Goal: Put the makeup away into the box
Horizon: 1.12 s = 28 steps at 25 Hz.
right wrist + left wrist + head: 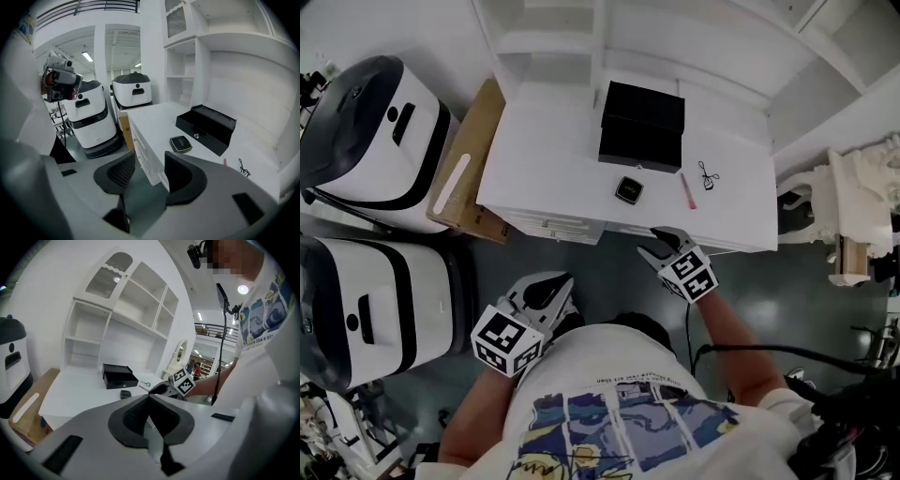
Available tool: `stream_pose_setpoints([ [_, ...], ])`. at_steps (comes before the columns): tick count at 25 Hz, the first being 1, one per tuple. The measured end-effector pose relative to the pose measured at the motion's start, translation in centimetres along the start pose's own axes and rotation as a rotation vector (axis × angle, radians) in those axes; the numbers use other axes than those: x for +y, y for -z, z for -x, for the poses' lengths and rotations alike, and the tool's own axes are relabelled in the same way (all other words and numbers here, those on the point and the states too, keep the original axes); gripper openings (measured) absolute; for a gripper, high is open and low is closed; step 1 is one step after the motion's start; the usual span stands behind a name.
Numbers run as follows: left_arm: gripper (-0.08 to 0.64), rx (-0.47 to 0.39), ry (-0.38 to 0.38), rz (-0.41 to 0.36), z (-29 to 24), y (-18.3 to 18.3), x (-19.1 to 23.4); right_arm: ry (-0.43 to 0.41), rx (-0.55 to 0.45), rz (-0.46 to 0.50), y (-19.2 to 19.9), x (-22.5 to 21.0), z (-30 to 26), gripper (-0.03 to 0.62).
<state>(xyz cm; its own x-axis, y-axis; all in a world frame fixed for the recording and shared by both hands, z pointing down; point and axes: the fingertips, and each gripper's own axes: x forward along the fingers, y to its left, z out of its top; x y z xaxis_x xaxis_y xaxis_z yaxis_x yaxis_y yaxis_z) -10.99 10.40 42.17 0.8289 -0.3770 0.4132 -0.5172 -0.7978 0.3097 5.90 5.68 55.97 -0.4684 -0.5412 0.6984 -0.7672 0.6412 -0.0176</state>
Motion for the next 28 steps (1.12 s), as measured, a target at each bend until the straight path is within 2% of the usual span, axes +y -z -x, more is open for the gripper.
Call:
stream_pose_setpoints([
  [5, 0.014, 0.054, 0.021, -0.004, 1.6, 0.9, 4.8, 0.044, 0.053, -0.008, -1.3, -2.5, -3.9, 0.233],
  [9, 0.014, 0.062, 0.003, 0.020, 1.4, 0.6, 6.7, 0.031, 0.135, 0.057, -1.4, -4.6, -6.5, 0.265],
  [13, 0.014, 0.057, -0.043, 0.041, -0.4, -1.0, 8.0, -0.026, 0.194, 0.131, -1.6, -6.8, -9.3, 0.295],
  [19, 0.014, 0.040, -0.107, 0.061, -3.0, -3.9, 8.9, -0.145, 0.285, 0.165, -1.3, -7.7, -12.0, 0.316],
  [24, 0.014, 0.048, -0.154, 0.080, -4.5, -4.5, 9.6, -0.195, 0.328, 0.233, -0.5, -8.0, -13.7, 0.318],
  [28, 0.014, 0.052, -0.186, 0.095, -5.0, -4.7, 9.7, -0.213, 0.348, 0.251, 0.2, -8.2, -14.2, 0.318],
])
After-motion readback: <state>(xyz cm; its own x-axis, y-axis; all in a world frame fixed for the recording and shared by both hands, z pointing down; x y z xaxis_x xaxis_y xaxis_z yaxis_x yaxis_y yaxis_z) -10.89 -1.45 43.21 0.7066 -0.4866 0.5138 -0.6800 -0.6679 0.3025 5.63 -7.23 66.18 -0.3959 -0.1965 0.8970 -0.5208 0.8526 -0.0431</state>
